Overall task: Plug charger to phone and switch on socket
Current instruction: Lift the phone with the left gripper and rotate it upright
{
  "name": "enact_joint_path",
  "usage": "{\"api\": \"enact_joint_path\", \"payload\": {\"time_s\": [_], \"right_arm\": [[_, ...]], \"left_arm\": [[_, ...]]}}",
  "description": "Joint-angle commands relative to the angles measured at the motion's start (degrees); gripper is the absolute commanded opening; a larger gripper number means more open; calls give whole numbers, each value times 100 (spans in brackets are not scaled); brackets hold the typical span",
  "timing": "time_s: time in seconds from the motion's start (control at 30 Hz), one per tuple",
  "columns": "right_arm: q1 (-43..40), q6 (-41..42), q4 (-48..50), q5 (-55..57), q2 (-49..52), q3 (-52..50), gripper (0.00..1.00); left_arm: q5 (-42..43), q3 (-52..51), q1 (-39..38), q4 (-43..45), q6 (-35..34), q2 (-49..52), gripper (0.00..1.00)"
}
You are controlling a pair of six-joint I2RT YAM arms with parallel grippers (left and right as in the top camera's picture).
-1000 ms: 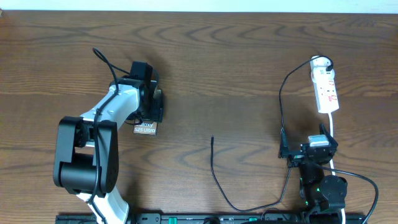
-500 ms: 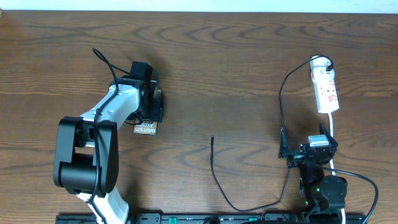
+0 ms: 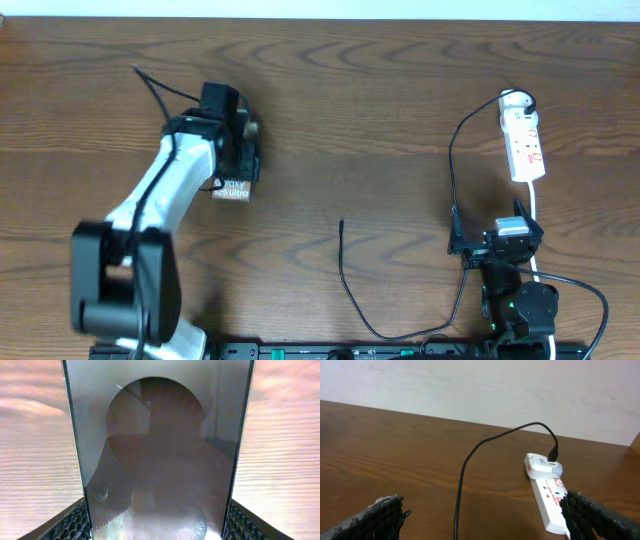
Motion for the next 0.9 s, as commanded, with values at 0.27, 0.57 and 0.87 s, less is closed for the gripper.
{"api": "enact_joint_path", "payload": {"time_s": [0.27,0.57,0.87], "right_arm": [[-24,-66,-26,39,-4,-4,99],[-24,-66,-26,39,-4,-4,99],[-24,-66,-26,39,-4,-4,99]], "left_arm": [[1064,225,-7,-538,-962,-1193,31],[3056,225,0,-621,-4026,-1453,29],[5399,225,4,-634,-6544,-1453,7]]}}
